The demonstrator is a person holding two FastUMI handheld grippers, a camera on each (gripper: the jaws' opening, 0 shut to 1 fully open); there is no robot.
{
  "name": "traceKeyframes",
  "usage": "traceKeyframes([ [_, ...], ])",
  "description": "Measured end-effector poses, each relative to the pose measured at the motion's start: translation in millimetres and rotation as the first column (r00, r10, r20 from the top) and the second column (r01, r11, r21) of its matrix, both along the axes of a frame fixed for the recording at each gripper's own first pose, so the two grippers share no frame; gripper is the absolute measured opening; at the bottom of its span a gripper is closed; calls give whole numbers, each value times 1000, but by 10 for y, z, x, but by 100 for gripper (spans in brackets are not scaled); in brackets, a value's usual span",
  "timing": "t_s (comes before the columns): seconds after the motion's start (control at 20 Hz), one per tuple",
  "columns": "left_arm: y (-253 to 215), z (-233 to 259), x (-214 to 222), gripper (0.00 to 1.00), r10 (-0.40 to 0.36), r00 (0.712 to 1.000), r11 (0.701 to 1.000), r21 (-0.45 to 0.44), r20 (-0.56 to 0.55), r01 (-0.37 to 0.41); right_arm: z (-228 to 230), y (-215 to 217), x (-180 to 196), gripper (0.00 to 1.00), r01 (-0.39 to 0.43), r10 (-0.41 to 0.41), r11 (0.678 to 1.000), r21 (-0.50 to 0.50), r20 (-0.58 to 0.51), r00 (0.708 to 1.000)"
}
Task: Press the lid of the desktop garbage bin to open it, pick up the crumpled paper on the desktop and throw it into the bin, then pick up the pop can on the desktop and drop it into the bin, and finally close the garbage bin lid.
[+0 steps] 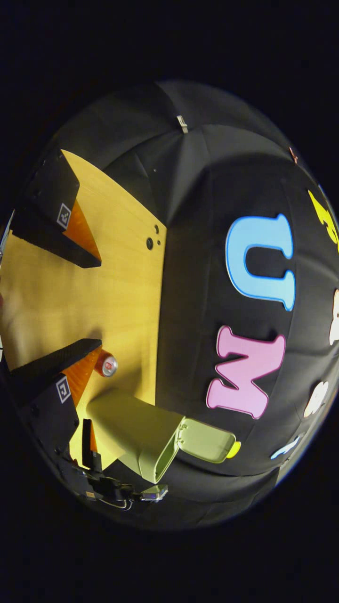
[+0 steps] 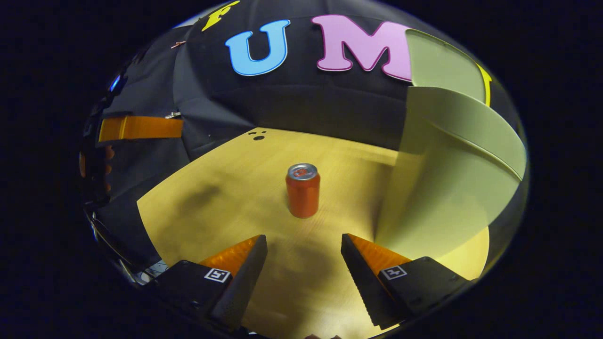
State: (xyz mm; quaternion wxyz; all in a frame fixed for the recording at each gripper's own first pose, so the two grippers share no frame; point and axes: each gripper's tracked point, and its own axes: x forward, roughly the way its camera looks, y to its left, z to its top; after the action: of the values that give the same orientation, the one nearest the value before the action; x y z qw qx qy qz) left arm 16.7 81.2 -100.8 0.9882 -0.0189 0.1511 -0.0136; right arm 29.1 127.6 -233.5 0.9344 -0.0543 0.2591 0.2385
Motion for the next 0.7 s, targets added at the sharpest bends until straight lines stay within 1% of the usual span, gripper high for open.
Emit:
traceKeyframes([
  [0.2,240,-225,-263,97,81,996,997,-3,-48,-81,-150,247,325,100,-19,19,1000,-22,4,1000],
  [0.35,331,-350,-385,97,124,989,992,-20,-82,-126,-258,315,533,99,-19,19,999,-35,-11,1000],
  [0.5,470,-394,-395,98,174,980,983,-36,-92,-178,-354,354,754,98,-7,7,999,-49,-15,1000],
  [0.55,496,-396,-385,96,187,978,981,-41,-92,-191,-402,361,815,98,-7,6,998,-56,-19,1000],
  [0.7,560,-399,-310,96,211,974,975,-52,-88,-216,-505,403,960,99,-3,1,998,-68,-24,1000],
])
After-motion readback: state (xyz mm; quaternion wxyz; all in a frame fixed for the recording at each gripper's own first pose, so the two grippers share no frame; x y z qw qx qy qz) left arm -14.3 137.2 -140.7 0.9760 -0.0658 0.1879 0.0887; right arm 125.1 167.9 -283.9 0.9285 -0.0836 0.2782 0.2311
